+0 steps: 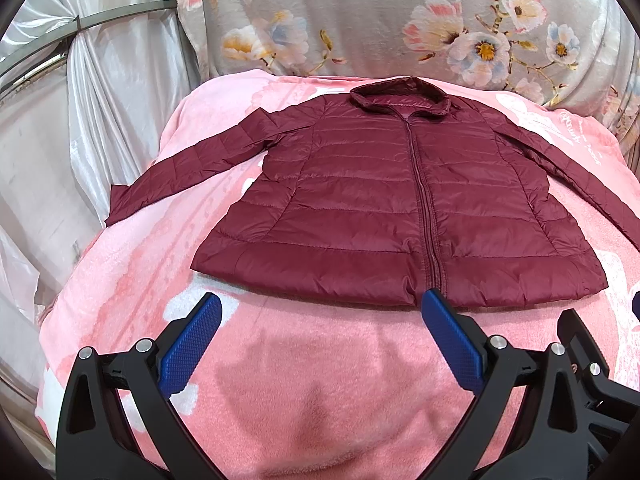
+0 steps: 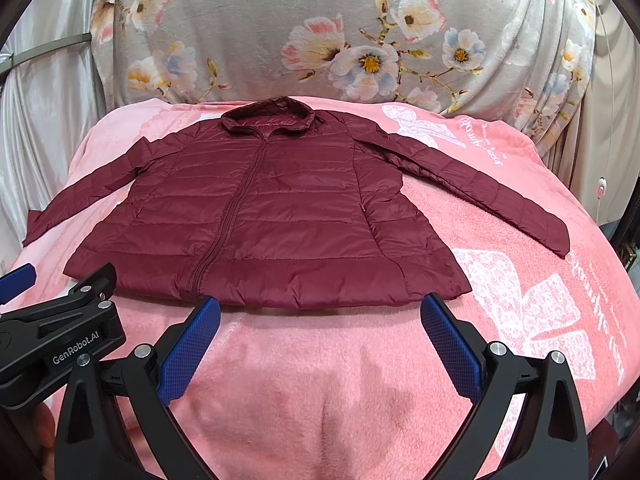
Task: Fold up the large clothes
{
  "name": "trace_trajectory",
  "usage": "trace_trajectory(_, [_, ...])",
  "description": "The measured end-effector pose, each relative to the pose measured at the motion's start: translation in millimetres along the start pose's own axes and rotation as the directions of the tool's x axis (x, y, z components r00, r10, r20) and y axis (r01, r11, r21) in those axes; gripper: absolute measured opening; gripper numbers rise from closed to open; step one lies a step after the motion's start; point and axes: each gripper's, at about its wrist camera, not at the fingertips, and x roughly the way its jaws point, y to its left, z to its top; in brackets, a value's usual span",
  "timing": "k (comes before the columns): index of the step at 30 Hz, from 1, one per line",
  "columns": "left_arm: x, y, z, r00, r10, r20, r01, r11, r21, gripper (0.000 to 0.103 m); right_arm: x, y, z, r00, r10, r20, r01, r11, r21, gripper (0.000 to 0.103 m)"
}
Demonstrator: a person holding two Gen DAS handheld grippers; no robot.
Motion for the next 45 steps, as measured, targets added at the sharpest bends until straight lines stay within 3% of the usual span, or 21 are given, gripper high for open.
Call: trace_trajectory(45, [8, 6, -4, 1.000, 0.000, -0.026, 0.000, 1.000, 0.000, 0.097, 8, 3, -10, 1.000, -0.002, -0.016, 0.002, 1.000, -0.001, 0.098])
